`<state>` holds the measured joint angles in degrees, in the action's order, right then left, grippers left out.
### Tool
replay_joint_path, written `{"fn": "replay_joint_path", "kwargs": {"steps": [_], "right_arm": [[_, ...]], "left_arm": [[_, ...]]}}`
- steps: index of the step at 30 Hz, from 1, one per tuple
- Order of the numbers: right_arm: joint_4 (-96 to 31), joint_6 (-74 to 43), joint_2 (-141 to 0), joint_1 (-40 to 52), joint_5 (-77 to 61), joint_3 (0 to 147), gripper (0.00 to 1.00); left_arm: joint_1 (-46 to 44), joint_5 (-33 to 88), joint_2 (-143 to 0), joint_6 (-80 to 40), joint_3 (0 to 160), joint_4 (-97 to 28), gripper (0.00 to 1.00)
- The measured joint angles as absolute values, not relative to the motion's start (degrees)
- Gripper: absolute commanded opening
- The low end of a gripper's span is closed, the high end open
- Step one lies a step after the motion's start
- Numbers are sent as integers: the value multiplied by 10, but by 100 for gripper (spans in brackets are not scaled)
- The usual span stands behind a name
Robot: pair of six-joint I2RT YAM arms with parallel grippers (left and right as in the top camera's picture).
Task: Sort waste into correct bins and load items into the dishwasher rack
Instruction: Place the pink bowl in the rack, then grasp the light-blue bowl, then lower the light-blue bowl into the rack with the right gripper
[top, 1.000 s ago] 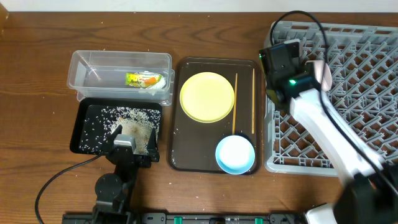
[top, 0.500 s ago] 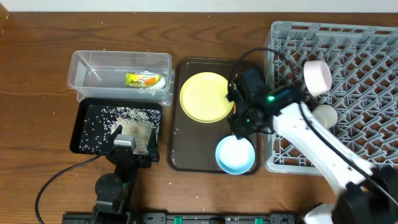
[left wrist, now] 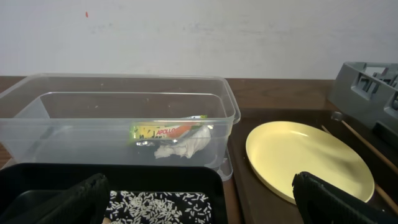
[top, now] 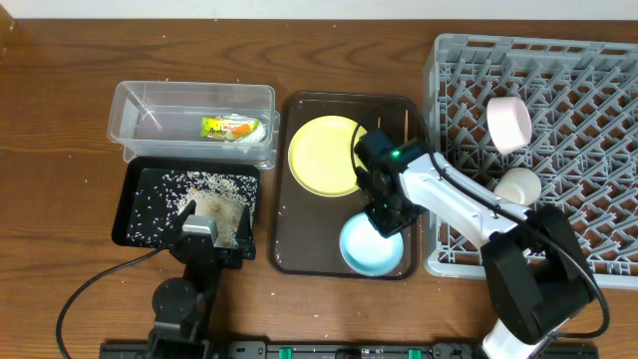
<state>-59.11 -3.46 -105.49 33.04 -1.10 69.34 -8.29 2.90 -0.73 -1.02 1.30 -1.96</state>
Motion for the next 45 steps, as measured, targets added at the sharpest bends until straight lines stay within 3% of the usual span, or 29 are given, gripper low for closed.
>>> {"fn": "replay_joint_path", "kwargs": {"steps": [8, 17, 22, 29, 38, 40, 43, 45], "right_arm": [[-553, -94, -938, 326, 83, 712, 1], [-382, -137, -767, 233, 467, 738, 1], [-331, -142, -790, 121, 593, 739, 1], [-287, -119, -884, -22, 644, 739, 1], [-305, -100, -1012, -61, 650, 738, 1], [-306, -100, -1028, -53, 652, 736, 10], [-308, -93, -1035, -31, 650, 736, 65], [-311, -86, -1035, -8, 645, 736, 75]], "left_arm": [[-83, 29, -7, -10, 13, -20, 96], [-83, 29, -7, -10, 13, -20, 96], [-83, 29, -7, -10, 13, -20, 96], [-83, 29, -7, -10, 13, -20, 96], [-83, 29, -7, -10, 13, -20, 96], [-83, 29, -7, -10, 13, -20, 96], [-83, 29, -7, -10, 13, -20, 96], [-83, 29, -7, -10, 13, -20, 96]]}}
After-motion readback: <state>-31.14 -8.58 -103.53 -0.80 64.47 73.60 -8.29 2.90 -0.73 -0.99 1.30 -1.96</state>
